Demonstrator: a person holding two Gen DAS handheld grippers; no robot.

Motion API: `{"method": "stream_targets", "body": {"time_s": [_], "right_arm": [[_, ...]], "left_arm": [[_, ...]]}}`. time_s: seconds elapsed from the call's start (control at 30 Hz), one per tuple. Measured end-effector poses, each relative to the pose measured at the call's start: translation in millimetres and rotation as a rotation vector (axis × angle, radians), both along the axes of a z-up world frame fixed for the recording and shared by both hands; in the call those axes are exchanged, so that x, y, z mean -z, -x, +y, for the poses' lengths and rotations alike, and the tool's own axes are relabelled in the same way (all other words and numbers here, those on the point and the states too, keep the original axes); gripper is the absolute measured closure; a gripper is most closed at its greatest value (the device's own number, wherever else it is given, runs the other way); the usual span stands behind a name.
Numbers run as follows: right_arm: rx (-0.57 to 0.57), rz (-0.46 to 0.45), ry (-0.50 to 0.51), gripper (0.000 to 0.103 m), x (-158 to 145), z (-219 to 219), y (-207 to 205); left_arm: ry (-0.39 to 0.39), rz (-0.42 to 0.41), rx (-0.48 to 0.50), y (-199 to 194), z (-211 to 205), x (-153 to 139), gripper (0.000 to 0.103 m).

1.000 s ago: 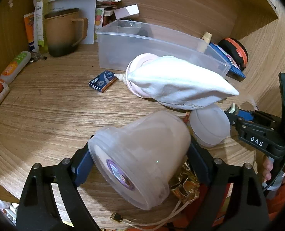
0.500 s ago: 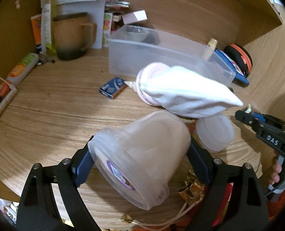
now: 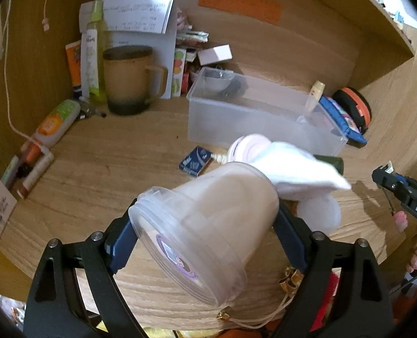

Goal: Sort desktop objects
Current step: 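Carry the tape roll and square gadget with both tools over the clear plastic bin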

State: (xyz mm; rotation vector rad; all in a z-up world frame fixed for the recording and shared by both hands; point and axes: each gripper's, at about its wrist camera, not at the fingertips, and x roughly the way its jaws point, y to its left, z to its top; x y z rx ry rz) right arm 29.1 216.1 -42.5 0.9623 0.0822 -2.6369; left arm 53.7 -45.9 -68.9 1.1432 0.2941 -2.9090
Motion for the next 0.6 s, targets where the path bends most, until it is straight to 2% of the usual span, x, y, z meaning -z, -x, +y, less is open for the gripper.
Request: {"method": "stream_targets", "body": {"time_s": [0.33, 0.6], "right_arm": [[-0.003, 0.072, 0.022, 0.077, -31, -2, -2], [-0.022, 0.097, 0.024, 0.077, -49, -6, 15]], "left_arm": [[-0.03, 0.047, 0.116, 17, -11, -40, 0.015], [0.022, 0.06, 0.151, 39, -18, -64, 0.015]]}}
